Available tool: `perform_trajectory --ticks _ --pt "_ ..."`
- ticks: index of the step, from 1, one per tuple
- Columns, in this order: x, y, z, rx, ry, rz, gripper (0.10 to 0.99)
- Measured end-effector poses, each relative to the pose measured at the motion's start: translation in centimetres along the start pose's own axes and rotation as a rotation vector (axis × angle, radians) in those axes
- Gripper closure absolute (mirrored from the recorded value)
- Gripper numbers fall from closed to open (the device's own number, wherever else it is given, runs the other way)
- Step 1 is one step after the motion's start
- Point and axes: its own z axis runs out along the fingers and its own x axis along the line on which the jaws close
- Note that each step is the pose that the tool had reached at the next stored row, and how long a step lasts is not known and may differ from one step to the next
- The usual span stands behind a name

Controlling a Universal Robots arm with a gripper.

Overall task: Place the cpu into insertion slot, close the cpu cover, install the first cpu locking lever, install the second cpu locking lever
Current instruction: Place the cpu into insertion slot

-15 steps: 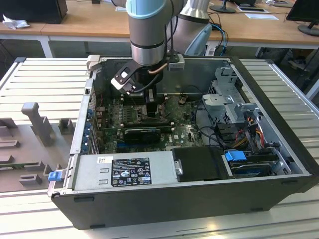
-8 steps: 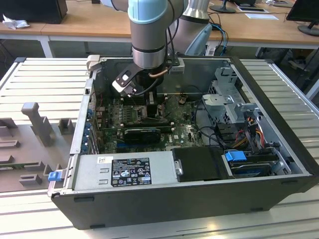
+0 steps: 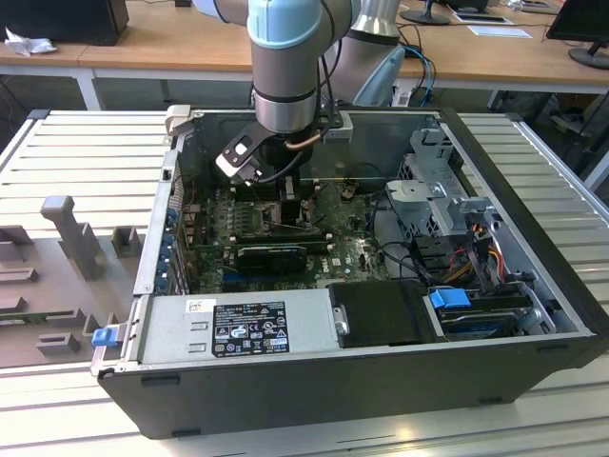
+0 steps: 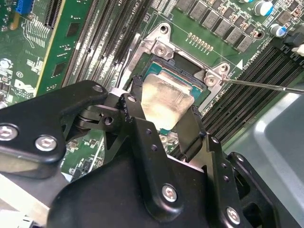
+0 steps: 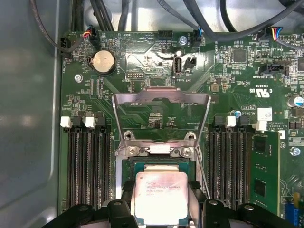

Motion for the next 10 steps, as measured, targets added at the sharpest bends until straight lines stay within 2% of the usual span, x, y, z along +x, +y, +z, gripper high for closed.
perform_trajectory --ticks 10 --pt "0.06 0.02 0.14 0.005 -0.0004 0.002 0.557"
